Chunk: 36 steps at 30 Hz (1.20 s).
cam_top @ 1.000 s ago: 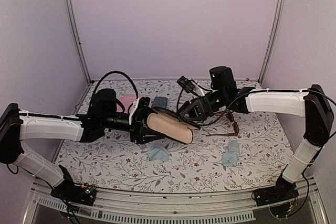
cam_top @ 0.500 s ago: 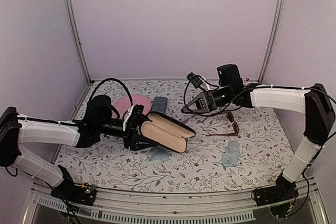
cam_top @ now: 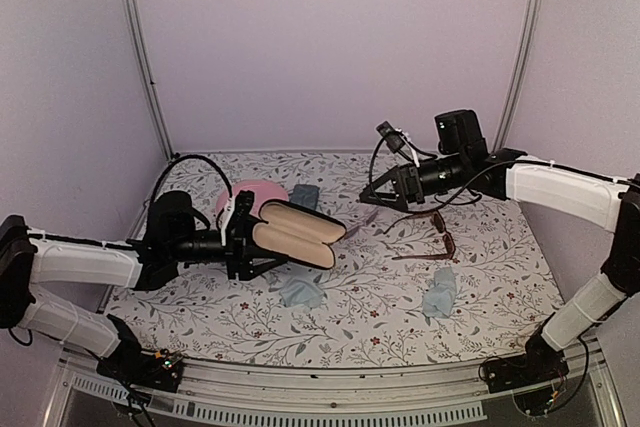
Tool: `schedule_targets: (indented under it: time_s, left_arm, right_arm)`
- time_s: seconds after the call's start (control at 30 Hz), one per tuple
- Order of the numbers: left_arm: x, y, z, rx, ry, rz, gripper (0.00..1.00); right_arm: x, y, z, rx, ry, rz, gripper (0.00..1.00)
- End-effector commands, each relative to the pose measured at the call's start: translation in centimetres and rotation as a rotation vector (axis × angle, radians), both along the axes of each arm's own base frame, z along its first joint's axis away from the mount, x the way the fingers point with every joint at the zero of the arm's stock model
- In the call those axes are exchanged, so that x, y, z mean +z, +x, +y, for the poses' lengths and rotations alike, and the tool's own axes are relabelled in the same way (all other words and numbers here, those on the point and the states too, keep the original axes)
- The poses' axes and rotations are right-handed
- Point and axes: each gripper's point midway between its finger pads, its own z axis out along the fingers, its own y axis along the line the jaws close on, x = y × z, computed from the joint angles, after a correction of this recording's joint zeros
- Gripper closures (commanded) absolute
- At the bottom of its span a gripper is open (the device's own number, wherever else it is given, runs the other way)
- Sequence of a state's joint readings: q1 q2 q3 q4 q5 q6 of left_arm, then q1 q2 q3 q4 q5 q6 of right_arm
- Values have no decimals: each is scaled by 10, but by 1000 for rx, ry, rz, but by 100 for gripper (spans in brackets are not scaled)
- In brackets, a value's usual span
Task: Organize the sunglasses
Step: Pass from the left arm to the right
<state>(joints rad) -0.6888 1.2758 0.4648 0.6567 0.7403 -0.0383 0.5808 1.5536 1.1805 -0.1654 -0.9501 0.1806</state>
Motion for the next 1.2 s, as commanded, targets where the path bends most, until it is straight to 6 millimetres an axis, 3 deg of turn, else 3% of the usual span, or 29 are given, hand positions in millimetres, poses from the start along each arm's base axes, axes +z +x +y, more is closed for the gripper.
schedule_targets:
  time_s: [0.0,0.23,0.5,0.77,1.03,1.17]
  left_arm:
    - [13,21,16,155,-67,-12,100]
    - [15,15,10,101,-89,67,100]
    - [6,2,4,8,-69,104,100]
    - [-6,-4,-3,-55,-47,143,100]
    - [-12,-3,-7,-76,-42,150,100]
    - [-12,-2,-8,-81,-50,149,97]
  right_arm:
    - [-14,-11,9,-35,-94,-143,12]
    - [-37,-22,52,35,-243,-337,9]
    - [-47,-12,68,36,-313,-430,24]
    - [-55,-23,77,87,-325,-455,57]
    - [-59,-27,77,106,-338,-458,75]
    - [-60,-23,73,75,-369,-470,89]
